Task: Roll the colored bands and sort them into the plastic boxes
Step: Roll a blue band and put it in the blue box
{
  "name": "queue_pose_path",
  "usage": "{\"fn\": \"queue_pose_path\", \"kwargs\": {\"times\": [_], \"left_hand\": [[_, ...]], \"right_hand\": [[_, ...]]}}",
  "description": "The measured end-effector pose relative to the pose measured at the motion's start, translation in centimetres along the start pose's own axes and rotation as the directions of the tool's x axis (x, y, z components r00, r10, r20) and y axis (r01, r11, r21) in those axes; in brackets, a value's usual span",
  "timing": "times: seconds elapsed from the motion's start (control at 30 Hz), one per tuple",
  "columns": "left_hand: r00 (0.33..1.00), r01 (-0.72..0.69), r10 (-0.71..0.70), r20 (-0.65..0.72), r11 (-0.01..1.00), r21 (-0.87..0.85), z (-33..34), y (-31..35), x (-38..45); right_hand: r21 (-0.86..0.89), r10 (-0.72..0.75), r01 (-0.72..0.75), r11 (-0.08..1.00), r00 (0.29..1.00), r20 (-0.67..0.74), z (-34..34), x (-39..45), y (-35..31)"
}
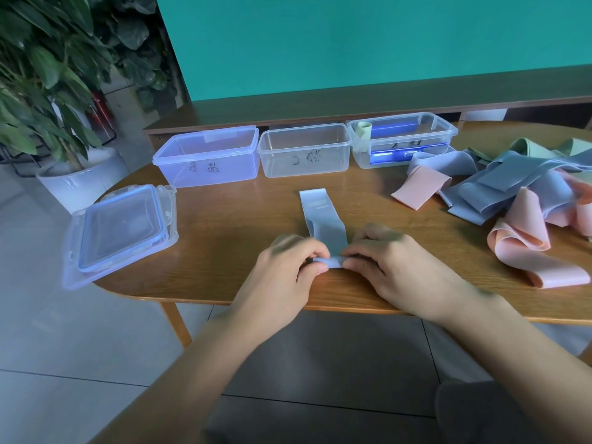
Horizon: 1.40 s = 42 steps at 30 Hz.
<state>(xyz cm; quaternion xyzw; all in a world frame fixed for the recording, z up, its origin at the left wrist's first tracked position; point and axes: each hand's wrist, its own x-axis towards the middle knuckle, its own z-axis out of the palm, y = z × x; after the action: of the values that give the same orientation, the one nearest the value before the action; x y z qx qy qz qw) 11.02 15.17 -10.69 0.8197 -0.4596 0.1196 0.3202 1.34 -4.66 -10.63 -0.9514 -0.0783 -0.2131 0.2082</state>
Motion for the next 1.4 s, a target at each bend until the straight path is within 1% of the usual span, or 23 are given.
{"fn": "queue_pose_path", "kwargs": {"times": [0.13,0.3,0.37,0.5,0.63,0.7,0.83,0.93,1.07,1.13,1.3,1.4], "left_hand": [[0.999,-0.022,0.022,0.031,1.0,0.008,-0.2,0.1,-0.5],[1.0,-0.019,0.02,-0.006,0.999,0.032,0.2,0.1,-0.2],[0.999,-0.015,0.016,-0.029,0.999,0.043,0.4,0.0,-0.1],[0.997,-0.013,0.019,-0.07,0.997,0.08,0.9,-0.3,0.3],[0.994,-0.008,0.011,-0.109,1.0,0.03,0.7,-0.4,0.7],[0.995,-0.016,0.016,-0.1,1.0,0.0,0.4,-0.2,0.8],[0.999,0.05,-0.051,-0.021,0.998,-0.026,0.3,-0.1,1.1],[0.998,0.062,-0.062,-0.004,0.998,-0.016,0.5,-0.3,1.4],[0.999,0.038,-0.037,-0.035,0.999,0.016,0.8,-0.8,1.7],[0.998,0.034,-0.032,-0.056,0.999,0.032,1.0,-1.0,1.9],[0.996,0.028,-0.024,-0.082,0.998,0.052,1.5,-1.6,2.6],[0.995,0.034,-0.032,-0.095,0.999,0.019,1.3,-1.4,2.8]], "right_hand": [[-0.006,-0.005,0.005,1.0,1.0,0.03,-0.4,-0.5,-0.5],[0.007,-0.023,0.024,1.0,0.996,-0.083,0.0,-0.3,-0.9],[0.014,-0.036,0.037,0.999,0.996,-0.083,0.1,-0.2,-1.0],[0.012,-0.006,0.007,1.0,0.999,-0.054,0.2,0.3,-0.2],[0.01,0.025,-0.025,1.0,0.999,-0.036,0.5,0.7,0.5],[0.02,0.038,-0.038,0.999,0.999,-0.015,0.4,0.9,0.6],[0.028,0.05,-0.05,0.998,0.999,0.001,0.5,1.1,0.7],[0.021,0.061,-0.06,0.998,0.998,-0.03,0.7,1.1,0.7],[0.015,0.017,-0.015,1.0,0.992,-0.125,1.0,0.9,0.5],[0.013,0.007,-0.005,1.0,0.992,-0.13,1.0,1.0,0.6],[0.01,0.043,-0.042,0.999,0.992,-0.121,1.3,1.4,0.9],[-0.001,0.046,-0.047,0.999,0.989,-0.142,1.7,1.7,1.3]]}}
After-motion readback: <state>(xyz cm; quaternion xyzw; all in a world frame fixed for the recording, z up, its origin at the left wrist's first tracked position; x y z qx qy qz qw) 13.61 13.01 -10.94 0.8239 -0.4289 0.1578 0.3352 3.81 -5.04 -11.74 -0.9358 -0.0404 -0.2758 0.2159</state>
